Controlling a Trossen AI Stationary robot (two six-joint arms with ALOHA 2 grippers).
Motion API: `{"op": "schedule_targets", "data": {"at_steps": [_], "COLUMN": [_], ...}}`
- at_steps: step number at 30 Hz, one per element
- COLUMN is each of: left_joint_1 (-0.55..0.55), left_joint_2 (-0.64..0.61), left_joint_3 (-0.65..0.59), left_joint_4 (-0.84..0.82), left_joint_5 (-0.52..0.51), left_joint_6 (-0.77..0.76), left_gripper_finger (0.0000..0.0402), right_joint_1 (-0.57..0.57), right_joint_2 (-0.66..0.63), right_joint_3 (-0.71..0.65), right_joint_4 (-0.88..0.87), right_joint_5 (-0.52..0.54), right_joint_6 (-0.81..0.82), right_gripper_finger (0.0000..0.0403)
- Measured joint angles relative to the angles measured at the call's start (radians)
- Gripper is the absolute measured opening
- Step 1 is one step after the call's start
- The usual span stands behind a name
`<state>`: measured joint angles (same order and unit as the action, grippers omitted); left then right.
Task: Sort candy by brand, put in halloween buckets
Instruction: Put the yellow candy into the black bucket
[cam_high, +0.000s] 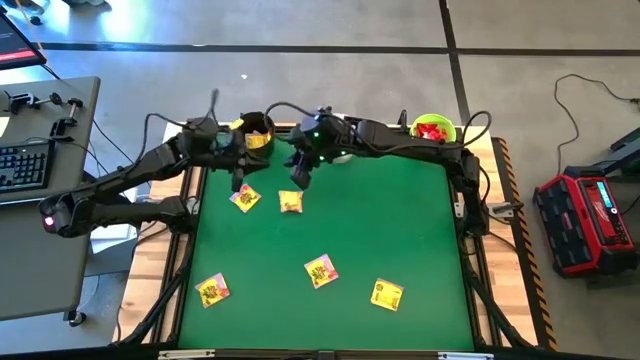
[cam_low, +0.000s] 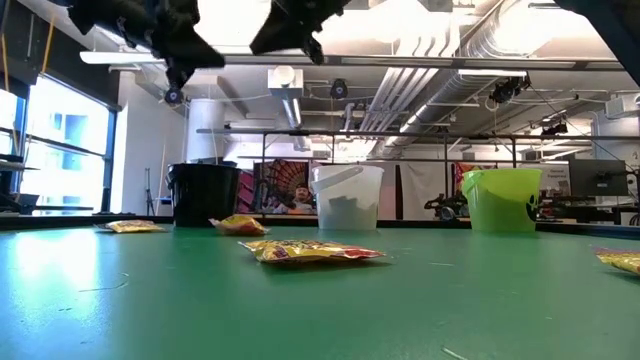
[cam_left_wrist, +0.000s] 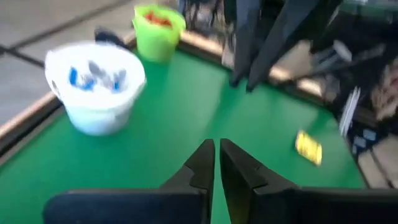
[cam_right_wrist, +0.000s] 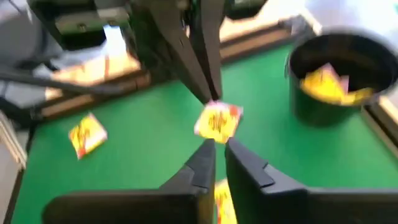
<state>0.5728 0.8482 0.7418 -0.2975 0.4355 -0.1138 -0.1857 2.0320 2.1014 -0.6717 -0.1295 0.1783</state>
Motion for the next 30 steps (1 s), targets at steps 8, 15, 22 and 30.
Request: {"op": "schedule_targets", "data": {"at_steps": [8,15,22,30], "left_joint_1": [-0.137,-0.274,-0.326,-0.391], "left_joint_2": [0.071,0.088,0.123,0.282], "left_joint_3": [-0.063,-0.247,-0.337,-0.337], "left_joint_4": [-0.144,0.037,0.228,0.28], "left_joint_5": [-0.045,-0.198,-0.266,-0.308], "left_joint_6": [0.234,0.497,0.572,0.674], "left_gripper_finger": [0.0086,0.0144,0.0166,0.0169], "right_joint_1": [0.017,0.007,0.013,0.024], "right_joint_2": [-0.01,-0.048,-0.061,-0.06], "right_joint_3": [0.0,-0.021,-0.079,-0.082], "right_joint_4": [-0.243,-0.305,-0.274,-0.239], "right_joint_5": [0.025,0.063,0.064,0.047], "right_joint_6": [-0.029,-0.056,-0.047,-0.056], "right_gripper_finger": [0.0118,0.0171,0.0179,0.0179]}}
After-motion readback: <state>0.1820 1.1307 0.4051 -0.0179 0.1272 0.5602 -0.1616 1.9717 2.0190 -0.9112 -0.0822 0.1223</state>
